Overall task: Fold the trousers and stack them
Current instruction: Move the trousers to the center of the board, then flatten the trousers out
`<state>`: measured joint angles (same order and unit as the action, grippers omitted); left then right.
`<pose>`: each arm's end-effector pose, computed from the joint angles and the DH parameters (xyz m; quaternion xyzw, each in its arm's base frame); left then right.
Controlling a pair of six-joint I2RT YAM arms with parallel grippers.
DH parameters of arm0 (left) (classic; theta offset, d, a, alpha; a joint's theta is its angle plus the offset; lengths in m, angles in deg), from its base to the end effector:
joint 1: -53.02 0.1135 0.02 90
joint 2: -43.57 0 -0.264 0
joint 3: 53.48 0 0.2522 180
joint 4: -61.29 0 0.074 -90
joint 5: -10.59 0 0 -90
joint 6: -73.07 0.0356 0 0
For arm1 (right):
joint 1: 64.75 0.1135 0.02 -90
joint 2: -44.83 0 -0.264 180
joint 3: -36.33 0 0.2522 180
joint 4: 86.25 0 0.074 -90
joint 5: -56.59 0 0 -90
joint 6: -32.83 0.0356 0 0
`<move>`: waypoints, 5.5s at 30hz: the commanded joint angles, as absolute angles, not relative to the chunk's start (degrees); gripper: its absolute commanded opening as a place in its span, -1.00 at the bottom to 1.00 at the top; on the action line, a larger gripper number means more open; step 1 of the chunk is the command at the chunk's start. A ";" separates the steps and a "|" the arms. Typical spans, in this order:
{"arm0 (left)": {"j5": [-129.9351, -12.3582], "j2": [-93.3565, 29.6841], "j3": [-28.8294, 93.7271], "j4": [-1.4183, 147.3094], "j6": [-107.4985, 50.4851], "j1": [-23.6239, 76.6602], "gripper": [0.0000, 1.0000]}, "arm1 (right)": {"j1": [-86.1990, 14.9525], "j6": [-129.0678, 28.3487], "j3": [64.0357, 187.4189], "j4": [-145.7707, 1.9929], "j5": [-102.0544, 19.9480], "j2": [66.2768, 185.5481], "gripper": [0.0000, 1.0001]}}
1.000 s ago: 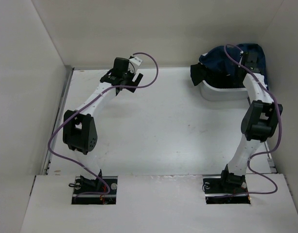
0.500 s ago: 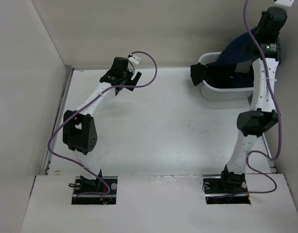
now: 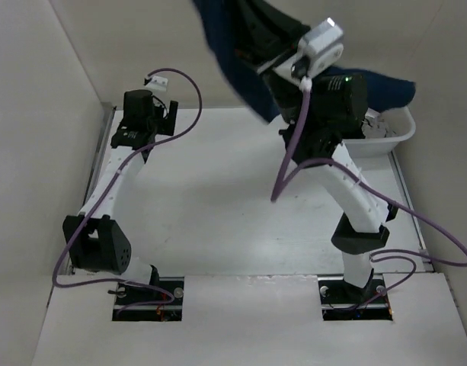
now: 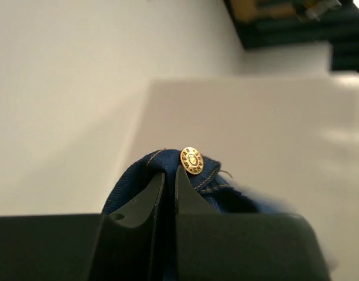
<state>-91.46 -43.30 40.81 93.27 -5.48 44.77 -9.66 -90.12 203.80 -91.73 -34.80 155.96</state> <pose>0.3520 -0.0435 0.3644 0.0872 0.8340 0.1033 0.5349 0.1748 0.2520 0.6663 -0.1776 0.1669 0.1891 0.9512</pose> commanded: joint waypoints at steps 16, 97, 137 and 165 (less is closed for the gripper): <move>-88.81 -35.00 39.12 89.29 -1.82 53.49 0.95 | -8.62 -83.48 162.59 -99.03 -4.88 141.45 -1.00; -79.25 -58.38 31.03 114.33 10.41 22.57 0.04 | -43.70 -21.40 103.97 -57.18 -25.76 136.94 0.36; -93.64 -40.46 14.53 97.38 42.04 59.47 0.57 | -50.71 -2.77 82.34 -39.70 -13.02 98.70 0.47; -96.46 -42.64 24.83 63.53 51.64 61.17 -1.00 | -61.63 -9.80 85.07 -48.93 -20.23 113.57 -1.00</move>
